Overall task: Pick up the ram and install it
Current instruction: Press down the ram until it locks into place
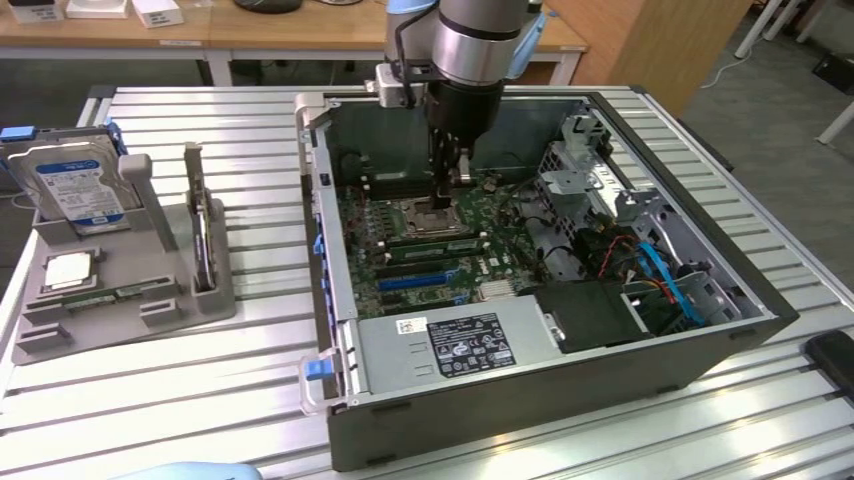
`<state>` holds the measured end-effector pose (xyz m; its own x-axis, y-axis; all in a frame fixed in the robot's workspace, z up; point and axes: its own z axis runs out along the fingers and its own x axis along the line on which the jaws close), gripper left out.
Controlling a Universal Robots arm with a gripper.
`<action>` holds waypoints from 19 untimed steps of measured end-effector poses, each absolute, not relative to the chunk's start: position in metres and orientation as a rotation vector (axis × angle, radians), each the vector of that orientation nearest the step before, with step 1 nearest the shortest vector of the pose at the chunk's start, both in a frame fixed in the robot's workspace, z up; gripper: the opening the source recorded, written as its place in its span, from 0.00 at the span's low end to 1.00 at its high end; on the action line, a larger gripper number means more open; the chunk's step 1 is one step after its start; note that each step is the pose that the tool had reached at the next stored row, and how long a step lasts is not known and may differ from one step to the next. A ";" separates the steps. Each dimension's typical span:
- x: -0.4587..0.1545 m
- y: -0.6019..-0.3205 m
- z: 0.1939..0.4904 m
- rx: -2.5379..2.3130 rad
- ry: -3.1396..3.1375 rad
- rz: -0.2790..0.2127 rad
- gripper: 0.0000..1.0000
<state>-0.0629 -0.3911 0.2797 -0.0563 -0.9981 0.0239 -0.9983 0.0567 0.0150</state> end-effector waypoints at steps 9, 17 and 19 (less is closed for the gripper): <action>-0.060 -0.391 0.289 2.130 -2.256 -0.008 0.10; -0.055 -0.391 0.297 2.124 -2.252 -0.019 0.10; -0.052 -0.391 0.298 2.124 -2.251 -0.019 0.10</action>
